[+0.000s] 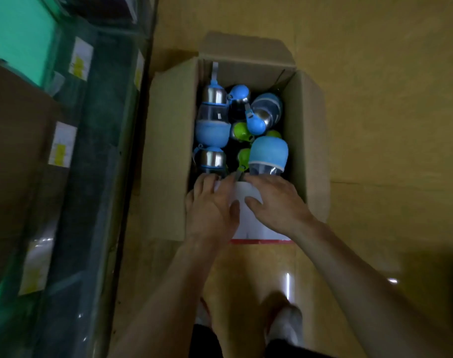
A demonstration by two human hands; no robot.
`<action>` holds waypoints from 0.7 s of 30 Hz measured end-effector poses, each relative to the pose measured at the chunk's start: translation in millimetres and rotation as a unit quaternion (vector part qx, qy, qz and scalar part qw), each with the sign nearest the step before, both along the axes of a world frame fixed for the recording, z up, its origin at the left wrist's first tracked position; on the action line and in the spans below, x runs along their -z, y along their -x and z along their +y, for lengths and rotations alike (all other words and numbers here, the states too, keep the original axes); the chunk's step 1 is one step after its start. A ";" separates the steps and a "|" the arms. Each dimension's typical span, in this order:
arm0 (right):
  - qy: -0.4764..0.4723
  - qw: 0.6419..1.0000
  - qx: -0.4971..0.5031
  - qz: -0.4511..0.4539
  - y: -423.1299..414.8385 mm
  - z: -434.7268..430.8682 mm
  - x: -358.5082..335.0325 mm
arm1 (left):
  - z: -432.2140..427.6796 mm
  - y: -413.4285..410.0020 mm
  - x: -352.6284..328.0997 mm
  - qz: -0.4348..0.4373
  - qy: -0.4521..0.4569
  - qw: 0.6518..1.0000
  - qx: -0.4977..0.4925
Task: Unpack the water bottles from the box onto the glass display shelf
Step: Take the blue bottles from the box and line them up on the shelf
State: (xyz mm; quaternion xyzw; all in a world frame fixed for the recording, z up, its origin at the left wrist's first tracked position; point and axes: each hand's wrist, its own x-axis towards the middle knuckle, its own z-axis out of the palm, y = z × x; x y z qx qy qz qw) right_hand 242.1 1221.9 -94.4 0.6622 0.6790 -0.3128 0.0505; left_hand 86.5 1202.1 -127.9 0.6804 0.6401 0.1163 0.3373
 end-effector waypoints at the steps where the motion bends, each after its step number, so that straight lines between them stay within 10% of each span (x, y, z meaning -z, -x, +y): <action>1: -0.003 1.000 0.001 -0.005 0.8 -3.6 2.1 | -0.1 0.8 0.9 -0.001 -0.001 1.000 0.004; 21: -0.281 0.959 0.007 0.025 -10.4 -63.3 -0.4 | -5.0 3.3 -52.9 0.125 -0.066 0.986 0.085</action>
